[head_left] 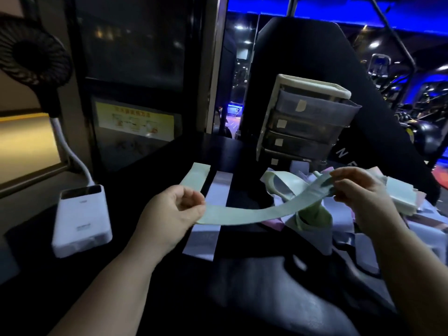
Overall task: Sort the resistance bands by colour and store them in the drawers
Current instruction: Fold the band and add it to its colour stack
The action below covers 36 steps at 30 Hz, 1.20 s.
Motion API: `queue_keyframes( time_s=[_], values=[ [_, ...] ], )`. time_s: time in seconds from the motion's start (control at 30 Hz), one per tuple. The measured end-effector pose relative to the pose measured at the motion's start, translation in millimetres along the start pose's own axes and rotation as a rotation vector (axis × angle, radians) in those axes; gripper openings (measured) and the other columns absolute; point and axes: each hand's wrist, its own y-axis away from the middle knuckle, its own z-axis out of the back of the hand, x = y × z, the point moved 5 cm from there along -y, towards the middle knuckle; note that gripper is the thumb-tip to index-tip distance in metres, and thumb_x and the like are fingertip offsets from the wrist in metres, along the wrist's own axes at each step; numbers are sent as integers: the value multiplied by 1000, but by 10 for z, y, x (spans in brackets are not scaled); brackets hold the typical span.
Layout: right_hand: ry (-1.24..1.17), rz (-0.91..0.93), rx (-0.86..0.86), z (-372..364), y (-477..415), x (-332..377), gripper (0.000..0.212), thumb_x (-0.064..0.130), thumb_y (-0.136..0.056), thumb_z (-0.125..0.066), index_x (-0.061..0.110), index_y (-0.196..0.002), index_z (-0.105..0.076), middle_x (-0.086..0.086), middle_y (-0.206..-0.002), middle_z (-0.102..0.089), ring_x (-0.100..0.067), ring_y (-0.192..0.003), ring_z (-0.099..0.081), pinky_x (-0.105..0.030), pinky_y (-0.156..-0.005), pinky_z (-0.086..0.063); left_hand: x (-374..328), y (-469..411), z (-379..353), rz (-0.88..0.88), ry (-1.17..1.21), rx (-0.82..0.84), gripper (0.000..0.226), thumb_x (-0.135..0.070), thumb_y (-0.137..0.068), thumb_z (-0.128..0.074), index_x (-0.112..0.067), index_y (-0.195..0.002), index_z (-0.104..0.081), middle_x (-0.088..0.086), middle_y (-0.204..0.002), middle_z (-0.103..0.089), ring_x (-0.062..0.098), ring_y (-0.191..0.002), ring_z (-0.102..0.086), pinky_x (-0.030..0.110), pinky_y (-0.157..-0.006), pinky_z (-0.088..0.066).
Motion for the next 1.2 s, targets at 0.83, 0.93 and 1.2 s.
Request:
queue_keyframes(
  time_s=[0.83,0.93,1.2],
  values=[
    [232,-36,-63,-2106,-745,52,14,13,-85,-67,26,-81,-73,8,-70,-66,-14,-65,-59,-32,-67,-50,76,195,821,173,-385,32,4,-33,-78,-64,-33,-80,-62,-16,-66,-66,6,-67,-63,33,-72,-56],
    [261,-67,21,-2354,-827,-51,14,12,-85,-66,23,-89,-75,5,-78,-71,-17,-75,-66,-30,-73,-53,71,190,817,149,-465,21,9,-28,-83,-63,-31,-86,-55,-11,-69,-67,4,-67,-61,26,-64,-49],
    [349,-50,321,-2808,-877,-286,46,-8,-85,-56,17,-121,-66,-7,-108,-70,-21,-93,-70,-33,-87,-57,46,202,751,115,-575,74,8,-31,-92,-52,-30,-95,-45,-6,-81,-63,7,-76,-59,23,-61,-43]
  ],
)
